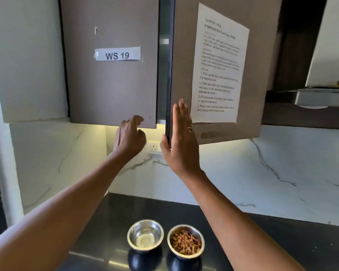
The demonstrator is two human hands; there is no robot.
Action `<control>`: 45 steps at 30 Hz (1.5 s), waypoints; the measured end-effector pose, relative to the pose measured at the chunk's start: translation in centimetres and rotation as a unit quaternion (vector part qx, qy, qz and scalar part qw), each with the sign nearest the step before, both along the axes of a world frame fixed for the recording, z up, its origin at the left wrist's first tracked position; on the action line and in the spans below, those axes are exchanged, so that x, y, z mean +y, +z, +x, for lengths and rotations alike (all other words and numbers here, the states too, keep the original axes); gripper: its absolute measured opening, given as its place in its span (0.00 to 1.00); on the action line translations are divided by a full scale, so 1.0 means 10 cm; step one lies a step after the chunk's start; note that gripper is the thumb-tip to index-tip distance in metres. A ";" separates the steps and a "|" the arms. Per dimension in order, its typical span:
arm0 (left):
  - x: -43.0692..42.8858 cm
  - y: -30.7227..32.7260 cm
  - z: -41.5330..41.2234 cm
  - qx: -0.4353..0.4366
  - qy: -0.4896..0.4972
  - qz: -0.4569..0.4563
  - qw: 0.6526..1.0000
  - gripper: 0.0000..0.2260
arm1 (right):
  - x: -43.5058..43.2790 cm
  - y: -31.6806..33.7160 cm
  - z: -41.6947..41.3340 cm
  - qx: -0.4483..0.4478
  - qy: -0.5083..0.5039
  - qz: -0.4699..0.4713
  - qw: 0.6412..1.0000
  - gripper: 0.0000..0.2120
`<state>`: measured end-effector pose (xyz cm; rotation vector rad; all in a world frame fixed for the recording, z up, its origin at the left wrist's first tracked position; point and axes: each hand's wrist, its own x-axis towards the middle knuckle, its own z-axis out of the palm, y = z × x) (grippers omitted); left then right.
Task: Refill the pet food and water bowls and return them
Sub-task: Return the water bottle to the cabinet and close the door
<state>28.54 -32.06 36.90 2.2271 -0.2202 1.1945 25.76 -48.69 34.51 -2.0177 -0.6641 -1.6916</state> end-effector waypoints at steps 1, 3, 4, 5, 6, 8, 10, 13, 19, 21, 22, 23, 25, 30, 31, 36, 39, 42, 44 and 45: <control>0.07 0.04 0.10 -0.004 0.000 0.003 1.000 0.21 | 0.09 -0.02 0.15 0.003 -0.022 -0.004 1.000 0.34; 0.19 0.11 0.29 -0.008 -0.004 0.015 1.000 0.21 | 0.21 -0.06 0.41 0.005 -0.058 -0.009 0.998 0.34; 0.26 0.14 0.39 -0.005 -0.006 0.027 1.000 0.21 | 0.26 -0.07 0.53 0.004 -0.072 -0.011 0.997 0.34; 0.32 0.17 0.48 -0.001 -0.009 0.040 0.999 0.22 | 0.30 -0.07 0.64 0.001 -0.084 -0.013 0.996 0.34; 0.38 0.20 0.58 0.003 -0.012 0.054 0.998 0.22 | 0.33 -0.08 0.74 0.000 -0.094 -0.016 0.995 0.33; 0.44 0.21 0.75 0.005 -0.024 0.081 0.996 0.24 | 0.34 -0.09 0.89 0.002 -0.106 -0.024 0.994 0.33; 0.48 0.20 0.92 0.012 -0.035 0.107 0.994 0.26 | 0.35 -0.08 1.03 0.011 -0.117 -0.042 0.992 0.35; 0.50 0.15 1.13 0.020 -0.050 0.152 0.987 0.28 | 0.34 -0.04 1.23 0.034 -0.139 -0.076 0.987 0.38; 0.51 0.05 1.43 0.016 -0.072 0.193 0.978 0.31 | 0.38 -0.01 1.63 0.062 -0.171 -0.105 0.978 0.41; 0.52 -0.01 1.52 0.024 -0.082 0.201 0.976 0.32 | 0.40 0.00 1.75 0.070 -0.181 -0.108 0.975 0.42; 0.52 -0.05 1.56 0.031 -0.087 0.202 0.975 0.33 | 0.40 0.00 1.80 0.073 -0.186 -0.109 0.974 0.42; 0.54 -0.08 1.60 0.038 -0.092 0.204 0.974 0.33 | 0.41 0.00 1.85 0.077 -0.191 -0.111 0.972 0.43; 0.56 -0.16 1.71 0.047 -0.103 0.206 0.972 0.34 | 0.41 -0.01 1.96 0.085 -0.204 -0.121 0.968 0.43; 0.58 -0.36 1.90 0.039 -0.117 0.214 0.969 0.40 | 0.32 -0.14 2.21 0.090 -0.234 -0.142 0.958 0.43; 0.58 -0.38 1.92 0.036 -0.115 0.218 0.968 0.41 | 0.31 -0.17 2.24 0.095 -0.235 -0.144 0.956 0.44; 0.61 -0.44 2.00 0.031 -0.096 0.237 0.966 0.42 | 0.30 -0.26 2.31 0.104 -0.234 -0.141 0.956 0.46; 0.61 -0.49 2.04 0.023 -0.096 0.246 0.964 0.43 | 0.32 -0.28 2.29 0.113 -0.224 -0.138 0.958 0.46; 0.62 -0.54 2.05 0.020 -0.104 0.249 0.963 0.44 | 0.33 -0.28 2.21 0.130 -0.217 -0.141 0.957 0.48; 0.63 -0.59 2.02 0.018 -0.112 0.244 0.963 0.43 | 0.34 -0.26 2.16 0.143 -0.215 -0.144 0.955 0.47; 0.62 -0.65 1.99 0.021 -0.114 0.243 0.963 0.43 | 0.34 -0.25 2.12 0.154 -0.214 -0.145 0.954 0.47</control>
